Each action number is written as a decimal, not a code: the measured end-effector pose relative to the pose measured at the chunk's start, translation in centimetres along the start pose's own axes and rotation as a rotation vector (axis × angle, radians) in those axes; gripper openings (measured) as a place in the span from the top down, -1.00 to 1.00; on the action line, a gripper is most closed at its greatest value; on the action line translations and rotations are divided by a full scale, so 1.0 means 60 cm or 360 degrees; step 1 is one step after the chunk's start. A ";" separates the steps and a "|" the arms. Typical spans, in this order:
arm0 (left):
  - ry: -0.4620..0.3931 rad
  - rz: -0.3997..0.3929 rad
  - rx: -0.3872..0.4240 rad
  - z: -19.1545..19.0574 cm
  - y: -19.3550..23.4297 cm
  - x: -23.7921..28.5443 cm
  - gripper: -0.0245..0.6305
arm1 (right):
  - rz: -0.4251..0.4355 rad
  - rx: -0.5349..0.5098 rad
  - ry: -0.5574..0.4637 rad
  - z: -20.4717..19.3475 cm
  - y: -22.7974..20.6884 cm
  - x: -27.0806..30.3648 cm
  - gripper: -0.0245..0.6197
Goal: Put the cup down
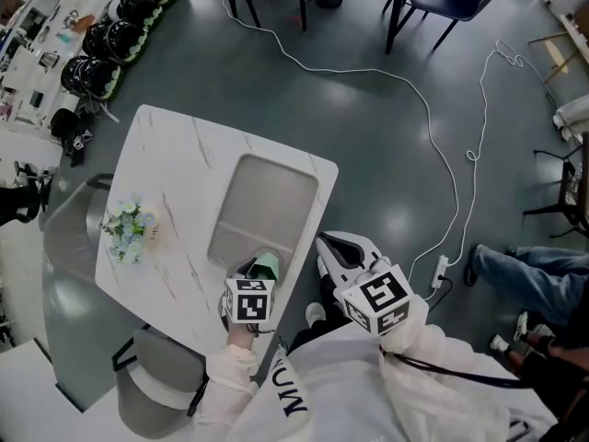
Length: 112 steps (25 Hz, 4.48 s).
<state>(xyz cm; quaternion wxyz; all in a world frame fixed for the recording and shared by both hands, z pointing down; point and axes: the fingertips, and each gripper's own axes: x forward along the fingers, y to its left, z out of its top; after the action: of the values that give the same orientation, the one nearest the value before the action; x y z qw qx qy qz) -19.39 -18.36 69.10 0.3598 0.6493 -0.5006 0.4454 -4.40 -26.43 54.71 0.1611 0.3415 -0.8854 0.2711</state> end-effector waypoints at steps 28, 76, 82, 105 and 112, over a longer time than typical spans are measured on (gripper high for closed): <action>0.0260 -0.0029 0.0054 -0.007 -0.001 0.027 0.85 | 0.0010 0.0061 0.0037 -0.002 -0.028 0.017 0.90; 0.0168 -0.0155 0.0036 0.005 -0.008 0.011 0.52 | -0.0020 0.0075 0.0099 -0.022 -0.013 0.007 0.90; 0.0071 -0.0132 0.0043 0.021 -0.002 -0.017 0.52 | -0.0040 0.0055 0.0067 -0.018 0.000 -0.010 0.90; -0.0440 -0.0042 -0.0011 -0.031 -0.015 -0.218 0.52 | -0.0140 -0.0054 -0.0123 -0.032 0.139 -0.129 0.90; -0.0634 -0.0016 0.0016 -0.071 -0.031 -0.302 0.53 | -0.0145 -0.0117 -0.0213 -0.038 0.216 -0.182 0.90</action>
<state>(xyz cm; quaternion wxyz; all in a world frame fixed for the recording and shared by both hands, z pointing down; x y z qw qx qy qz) -20.39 -8.05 53.51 0.2526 0.7288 -0.5566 0.3087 -5.30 -11.40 46.60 0.1262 0.3926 -0.8871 0.2075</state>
